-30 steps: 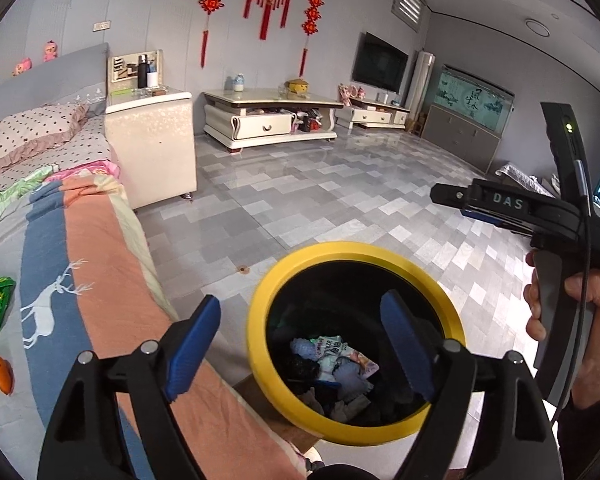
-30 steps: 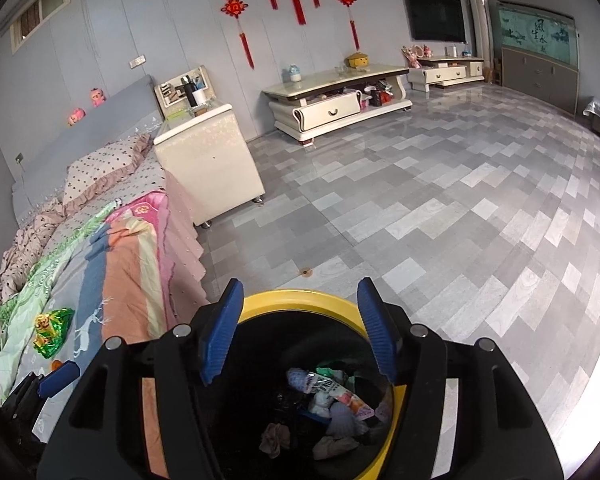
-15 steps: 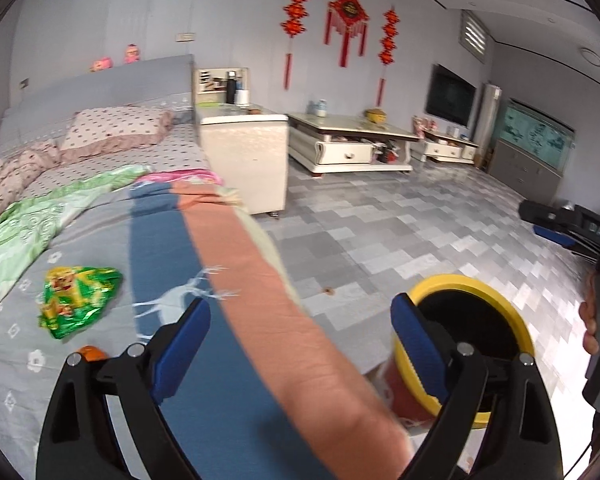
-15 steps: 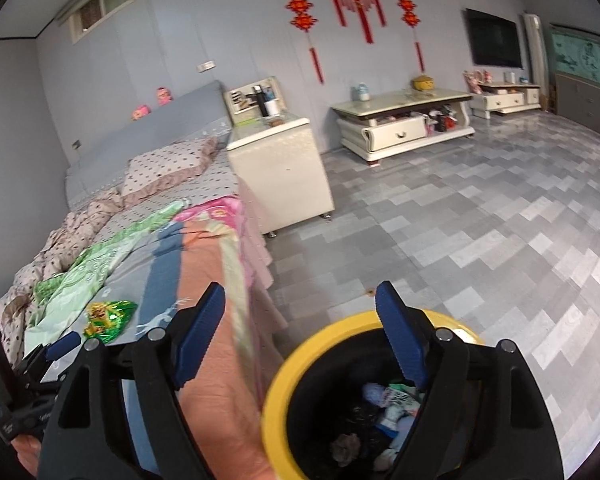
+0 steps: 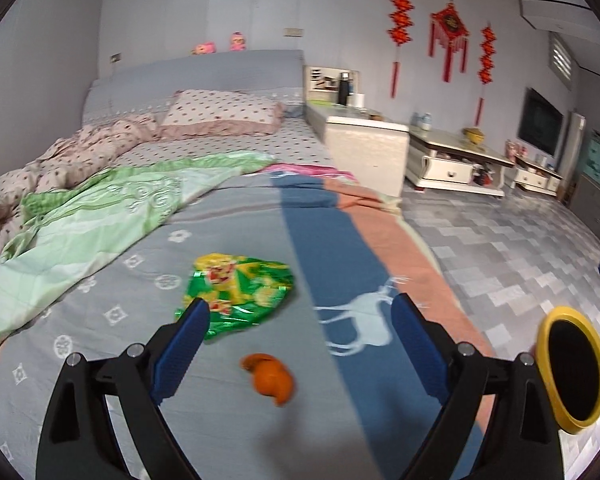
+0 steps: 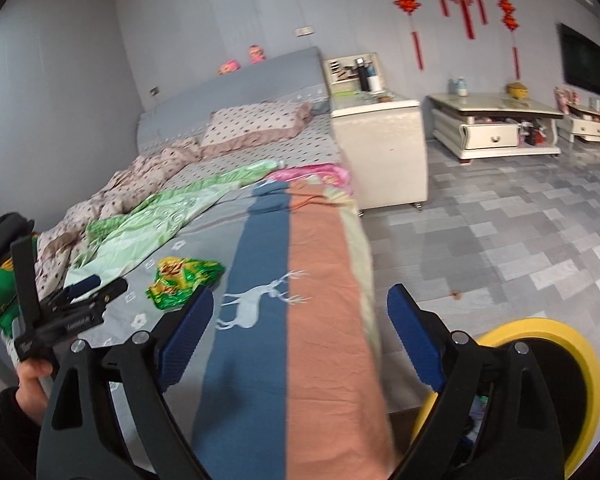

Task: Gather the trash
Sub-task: 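Move both tools back over the snack wrapper and orange peel on the bed, then grasp the green snack wrapper with the left tool while the right tool grasps the orange peel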

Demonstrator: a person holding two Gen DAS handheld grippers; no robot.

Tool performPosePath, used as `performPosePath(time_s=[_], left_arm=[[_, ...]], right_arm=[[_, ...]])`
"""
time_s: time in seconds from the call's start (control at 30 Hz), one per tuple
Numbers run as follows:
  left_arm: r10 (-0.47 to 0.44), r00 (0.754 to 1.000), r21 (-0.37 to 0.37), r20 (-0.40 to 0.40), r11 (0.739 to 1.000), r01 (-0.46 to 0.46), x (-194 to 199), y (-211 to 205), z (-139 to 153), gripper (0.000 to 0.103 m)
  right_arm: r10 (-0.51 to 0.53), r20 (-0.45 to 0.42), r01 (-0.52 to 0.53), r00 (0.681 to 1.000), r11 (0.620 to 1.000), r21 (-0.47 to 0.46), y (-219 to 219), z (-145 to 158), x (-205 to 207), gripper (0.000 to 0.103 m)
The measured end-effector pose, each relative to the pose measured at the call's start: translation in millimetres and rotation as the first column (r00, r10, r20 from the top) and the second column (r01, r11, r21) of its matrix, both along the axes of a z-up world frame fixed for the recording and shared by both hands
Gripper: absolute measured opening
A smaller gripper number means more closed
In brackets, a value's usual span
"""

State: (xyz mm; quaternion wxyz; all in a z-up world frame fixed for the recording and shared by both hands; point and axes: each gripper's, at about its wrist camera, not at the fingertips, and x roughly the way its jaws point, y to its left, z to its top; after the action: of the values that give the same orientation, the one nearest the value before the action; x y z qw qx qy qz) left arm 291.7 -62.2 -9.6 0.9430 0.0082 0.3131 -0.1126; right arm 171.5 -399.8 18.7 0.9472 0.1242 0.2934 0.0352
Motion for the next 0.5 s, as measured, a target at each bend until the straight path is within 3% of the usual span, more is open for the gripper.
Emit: performPosePath(time_s=[0.27,0.5], left_arm=[[0.082,0.996,0.023,-0.032,0.996,-0.082,44.6,55.1,-23.4,0.088],[0.095,0.993,0.032,-0.073,0.995,-0.092,79.9,66.4,-50.4,0.088]], right_arm=[[0.15,-0.061,-0.152,0.987,0.988,-0.023,92.0,-33.6,57.7,0.085],[0.258,-0.126,-0.262,0.958,0.965,-0.016,163.5,-79.5,94.3,0.085]])
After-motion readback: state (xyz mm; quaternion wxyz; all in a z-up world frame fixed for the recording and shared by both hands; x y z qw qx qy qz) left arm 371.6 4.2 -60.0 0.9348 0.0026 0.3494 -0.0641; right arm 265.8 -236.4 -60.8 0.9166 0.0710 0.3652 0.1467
